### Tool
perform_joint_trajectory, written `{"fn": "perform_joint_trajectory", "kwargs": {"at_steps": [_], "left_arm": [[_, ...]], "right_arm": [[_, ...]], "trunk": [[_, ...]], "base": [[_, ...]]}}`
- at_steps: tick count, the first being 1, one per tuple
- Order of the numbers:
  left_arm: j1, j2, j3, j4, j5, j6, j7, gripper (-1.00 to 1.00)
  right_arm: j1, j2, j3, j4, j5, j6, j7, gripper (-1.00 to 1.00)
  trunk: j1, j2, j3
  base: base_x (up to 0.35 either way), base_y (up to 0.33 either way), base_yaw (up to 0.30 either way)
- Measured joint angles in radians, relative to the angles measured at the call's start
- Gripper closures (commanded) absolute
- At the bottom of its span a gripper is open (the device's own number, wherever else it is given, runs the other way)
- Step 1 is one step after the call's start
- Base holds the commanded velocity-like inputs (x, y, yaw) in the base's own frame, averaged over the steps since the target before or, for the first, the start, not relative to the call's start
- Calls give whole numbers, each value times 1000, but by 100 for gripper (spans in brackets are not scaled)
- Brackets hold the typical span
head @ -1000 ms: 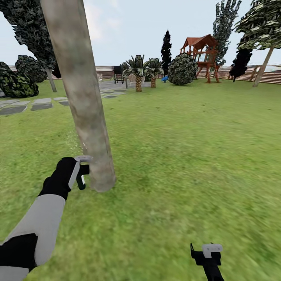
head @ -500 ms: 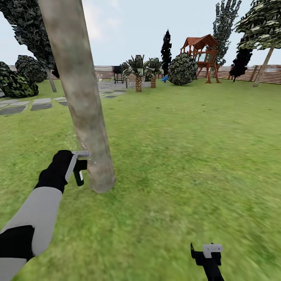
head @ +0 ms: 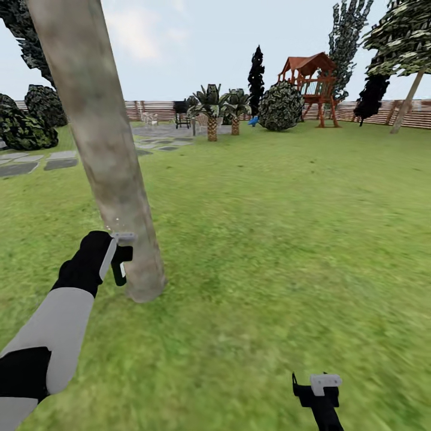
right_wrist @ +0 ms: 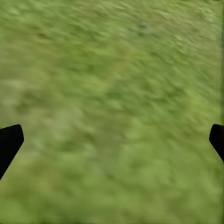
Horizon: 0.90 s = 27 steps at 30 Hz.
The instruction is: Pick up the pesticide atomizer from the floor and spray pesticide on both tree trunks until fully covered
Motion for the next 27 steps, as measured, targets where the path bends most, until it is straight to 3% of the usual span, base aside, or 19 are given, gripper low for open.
{"fn": "perform_joint_trajectory", "kwargs": {"at_steps": [9, 11, 14, 17, 22, 25, 27], "left_arm": [[22, 7, 5, 1, -7, 0, 2, 100], [40, 27, 4, 1, -11, 0, 1, 100], [43, 23, 3, 1, 1, -1, -1, 100], [41, 16, 3, 1, 2, 0, -12, 100], [45, 38, 0, 23, -3, 0, -20, 100], [46, 31, -1, 37, -1, -5, -20, 100], [46, 26, -23, 40, 0, -4, -20, 100]], "right_arm": [[0, 2, 1, 0, 0, 0, 0, -100], [0, 1, 1, 0, 0, 0, 0, -100], [0, 2, 1, 0, 0, 0, 0, -100], [0, 1, 1, -1, 0, 1, 0, -100], [0, 1, 1, -1, 0, 1, 0, -100], [0, 1, 0, -1, 0, 0, 0, -100], [0, 1, -1, -1, 0, 0, 0, -100]], "trunk": [[0, 0, 0], [0, 0, 0], [0, 0, 0], [0, 0, 0], [0, 0, 0], [0, 0, 0], [0, 0, 0]], "base": [[113, -248, 272], [179, -144, 277], [39, -30, 255], [3, -3, 94], [2, -2, 11], [105, -151, 0], [151, -221, 0]]}}
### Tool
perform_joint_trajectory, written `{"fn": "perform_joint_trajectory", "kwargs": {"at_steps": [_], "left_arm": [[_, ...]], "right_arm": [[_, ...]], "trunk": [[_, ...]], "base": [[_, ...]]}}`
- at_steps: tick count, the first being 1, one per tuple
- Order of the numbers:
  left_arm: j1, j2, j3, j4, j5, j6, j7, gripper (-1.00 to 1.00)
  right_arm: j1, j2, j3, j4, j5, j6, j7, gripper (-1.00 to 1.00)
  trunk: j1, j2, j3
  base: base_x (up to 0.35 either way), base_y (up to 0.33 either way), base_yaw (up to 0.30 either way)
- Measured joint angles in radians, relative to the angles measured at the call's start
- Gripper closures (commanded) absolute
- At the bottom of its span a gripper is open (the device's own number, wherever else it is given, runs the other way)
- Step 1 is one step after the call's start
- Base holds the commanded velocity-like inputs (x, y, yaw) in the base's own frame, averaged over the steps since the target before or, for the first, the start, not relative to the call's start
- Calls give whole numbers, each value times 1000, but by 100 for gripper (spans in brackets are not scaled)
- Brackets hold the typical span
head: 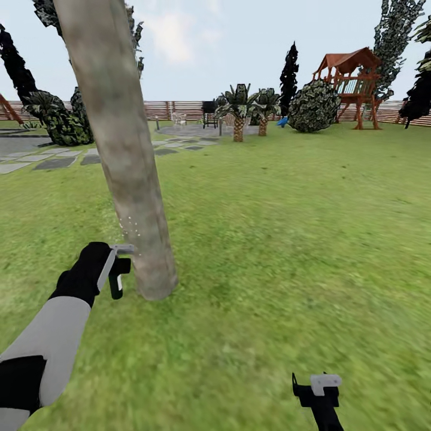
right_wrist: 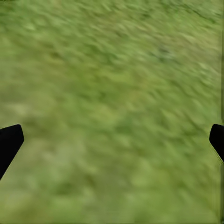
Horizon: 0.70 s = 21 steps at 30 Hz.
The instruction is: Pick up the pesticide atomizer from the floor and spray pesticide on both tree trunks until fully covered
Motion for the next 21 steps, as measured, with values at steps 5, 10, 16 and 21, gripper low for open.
{"fn": "perform_joint_trajectory", "kwargs": {"at_steps": [5, 10, 16, 21], "left_arm": [[0, 0, -8, 1, 0, 0, 0, 100], [0, 0, -10, -1, 0, 0, 0, 100], [0, 1, -8, -2, 0, 0, 2, 100], [0, 3, -9, -4, 1, 0, 1, 100]], "right_arm": [[0, -1, 0, 0, 0, 0, 0, -100], [0, 0, 0, 0, 0, 0, 0, -100], [0, 0, 0, 0, 0, 0, 0, -100], [0, 0, 1, 0, 0, 0, 0, -100]], "trunk": [[0, 0, 0], [0, 0, 0], [0, 0, 0], [0, 0, 0]], "base": [[157, -230, 0], [83, -254, 0], [5, -273, 0], [115, -267, 0]]}}
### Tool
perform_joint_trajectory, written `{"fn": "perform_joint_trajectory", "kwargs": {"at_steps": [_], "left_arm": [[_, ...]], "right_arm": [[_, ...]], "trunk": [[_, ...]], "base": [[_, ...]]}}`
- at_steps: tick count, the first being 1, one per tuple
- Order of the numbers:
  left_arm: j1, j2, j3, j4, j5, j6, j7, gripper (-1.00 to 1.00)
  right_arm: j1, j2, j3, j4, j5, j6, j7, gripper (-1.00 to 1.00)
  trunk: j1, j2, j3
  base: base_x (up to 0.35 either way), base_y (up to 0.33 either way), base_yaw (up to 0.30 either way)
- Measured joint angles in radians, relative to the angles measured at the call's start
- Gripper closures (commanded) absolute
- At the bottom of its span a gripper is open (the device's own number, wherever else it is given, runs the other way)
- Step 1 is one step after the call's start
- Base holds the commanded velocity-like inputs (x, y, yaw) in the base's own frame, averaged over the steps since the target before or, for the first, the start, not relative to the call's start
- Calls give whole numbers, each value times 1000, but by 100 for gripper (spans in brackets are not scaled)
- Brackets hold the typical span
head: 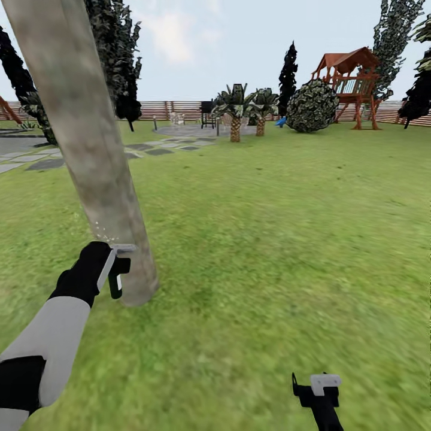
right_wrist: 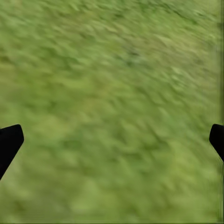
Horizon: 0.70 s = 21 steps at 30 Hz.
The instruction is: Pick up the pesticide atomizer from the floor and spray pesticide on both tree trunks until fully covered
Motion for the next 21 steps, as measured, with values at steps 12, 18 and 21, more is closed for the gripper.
{"fn": "perform_joint_trajectory", "kwargs": {"at_steps": [12, 18, 21], "left_arm": [[0, 11, 7, -8, -3, 3, 0, 100], [10, 28, 3, 2, -1, -5, 1, 100], [83, 28, 5, 2, -1, -16, 1, 100]], "right_arm": [[0, 1, 1, 0, 1, 0, 0, -100], [0, 1, 0, 0, 1, 0, 1, -100], [0, 1, 0, 0, 1, 1, 1, -100]], "trunk": [[0, 0, 0], [0, 0, 0], [0, 0, 0]], "base": [[178, -240, 163], [135, -45, 277], [5, -1, 259]]}}
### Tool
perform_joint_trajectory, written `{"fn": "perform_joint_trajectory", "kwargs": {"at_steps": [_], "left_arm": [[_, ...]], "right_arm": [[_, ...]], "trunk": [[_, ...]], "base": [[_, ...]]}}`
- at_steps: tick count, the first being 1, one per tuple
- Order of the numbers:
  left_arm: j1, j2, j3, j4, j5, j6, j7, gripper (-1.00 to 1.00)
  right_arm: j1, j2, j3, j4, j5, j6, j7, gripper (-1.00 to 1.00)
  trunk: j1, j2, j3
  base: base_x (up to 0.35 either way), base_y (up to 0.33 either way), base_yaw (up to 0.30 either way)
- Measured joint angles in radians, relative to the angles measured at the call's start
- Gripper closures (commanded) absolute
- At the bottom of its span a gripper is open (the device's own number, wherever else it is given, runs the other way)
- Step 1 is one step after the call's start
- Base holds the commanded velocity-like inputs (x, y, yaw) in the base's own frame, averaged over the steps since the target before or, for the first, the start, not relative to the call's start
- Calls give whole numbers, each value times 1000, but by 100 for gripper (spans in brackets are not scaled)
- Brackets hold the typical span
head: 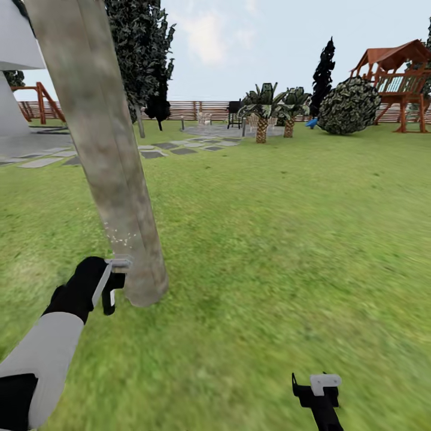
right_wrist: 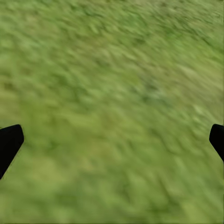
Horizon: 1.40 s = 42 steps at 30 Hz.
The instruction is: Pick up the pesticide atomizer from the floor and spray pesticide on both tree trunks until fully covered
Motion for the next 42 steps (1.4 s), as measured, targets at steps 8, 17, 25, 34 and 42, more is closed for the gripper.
{"fn": "perform_joint_trajectory", "kwargs": {"at_steps": [8, 17, 25, 34, 42], "left_arm": [[41, -64, -5, -3, -1, -4, 1, 100], [47, 12, 1, 1, -3, -4, 4, 100], [71, -55, -2, 24, 10, -29, 2, 100], [80, -70, -4, 34, -4, -120, 4, 100], [79, -77, -5, 35, -6, -119, 8, 100]], "right_arm": [[0, 0, 0, 0, 0, 0, 1, -100], [0, 0, 0, 0, 0, 0, 0, -100], [0, 0, 0, 0, 0, 0, 0, -100], [0, 0, 0, 0, 0, 0, 0, -100], [0, 0, 0, 0, 0, -1, 0, -100]], "trunk": [[0, 0, 0], [-1, 0, 0], [0, 0, 0], [0, 0, 0], [0, 0, 0]], "base": [[0, 0, 28], [161, 136, 0], [110, 98, 24], [61, -76, 192], [142, -236, 3]]}}
